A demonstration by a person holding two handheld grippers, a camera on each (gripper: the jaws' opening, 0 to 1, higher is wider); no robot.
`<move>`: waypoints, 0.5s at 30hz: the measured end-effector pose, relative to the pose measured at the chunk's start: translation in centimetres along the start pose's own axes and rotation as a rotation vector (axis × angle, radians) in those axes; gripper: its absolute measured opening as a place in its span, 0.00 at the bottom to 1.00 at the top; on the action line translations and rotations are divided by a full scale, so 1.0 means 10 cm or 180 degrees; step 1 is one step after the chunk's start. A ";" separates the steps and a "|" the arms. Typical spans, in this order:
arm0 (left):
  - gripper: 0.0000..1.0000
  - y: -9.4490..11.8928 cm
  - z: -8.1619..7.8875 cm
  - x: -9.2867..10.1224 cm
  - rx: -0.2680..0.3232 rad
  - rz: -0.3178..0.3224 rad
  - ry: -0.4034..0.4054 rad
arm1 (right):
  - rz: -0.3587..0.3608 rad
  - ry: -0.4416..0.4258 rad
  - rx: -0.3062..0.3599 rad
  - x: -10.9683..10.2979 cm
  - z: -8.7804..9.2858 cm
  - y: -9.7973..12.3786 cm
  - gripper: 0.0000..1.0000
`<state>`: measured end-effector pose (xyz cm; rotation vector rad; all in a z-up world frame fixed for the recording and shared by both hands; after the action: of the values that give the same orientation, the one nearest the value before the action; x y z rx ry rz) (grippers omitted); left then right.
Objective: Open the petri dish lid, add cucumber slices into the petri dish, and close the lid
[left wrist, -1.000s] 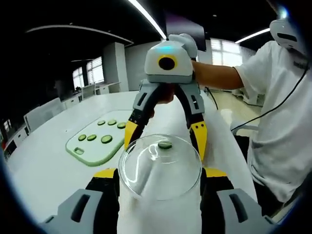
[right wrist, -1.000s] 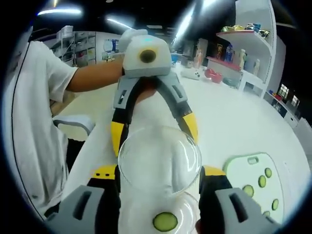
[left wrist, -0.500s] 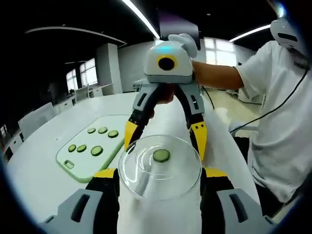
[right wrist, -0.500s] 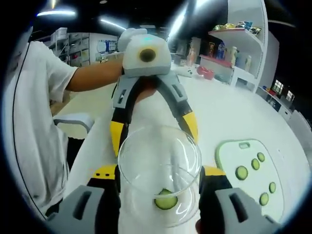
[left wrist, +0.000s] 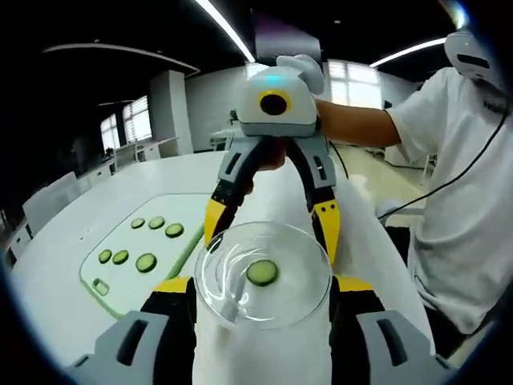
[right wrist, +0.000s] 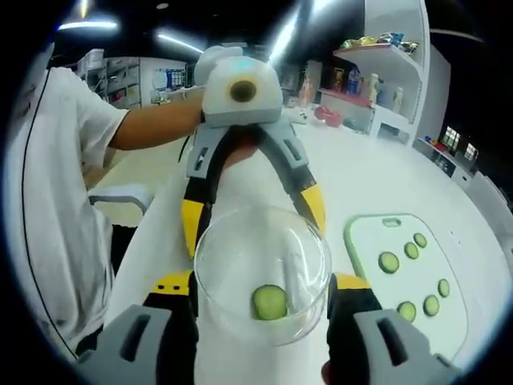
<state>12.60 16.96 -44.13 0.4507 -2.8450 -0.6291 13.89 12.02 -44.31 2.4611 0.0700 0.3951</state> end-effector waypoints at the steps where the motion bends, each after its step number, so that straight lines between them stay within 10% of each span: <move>1: 0.67 -0.02 0.00 0.00 -0.0004 0.0010 0.0003 | 0.0001 -0.0003 -0.0003 0.00 0.01 0.01 0.64; 15: 0.67 -0.15 -0.03 0.01 -0.0051 0.0078 -0.0017 | 0.0047 -0.0063 -0.0028 0.01 0.12 0.08 0.64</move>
<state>12.99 15.57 -44.49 0.4116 -2.8439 -0.6492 14.33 10.71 -44.68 2.4577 0.0416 0.3767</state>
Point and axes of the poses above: the point that each gripper's makers call its tool centre point, and the gripper's own axes: y roughly backward along the fingers, x roughly to its right, z roughly out of its underside, the point moved 3 cm from there along y, roughly backward along the fingers, and after that the axes turned 12 degrees about y, right-handed, at the moved point
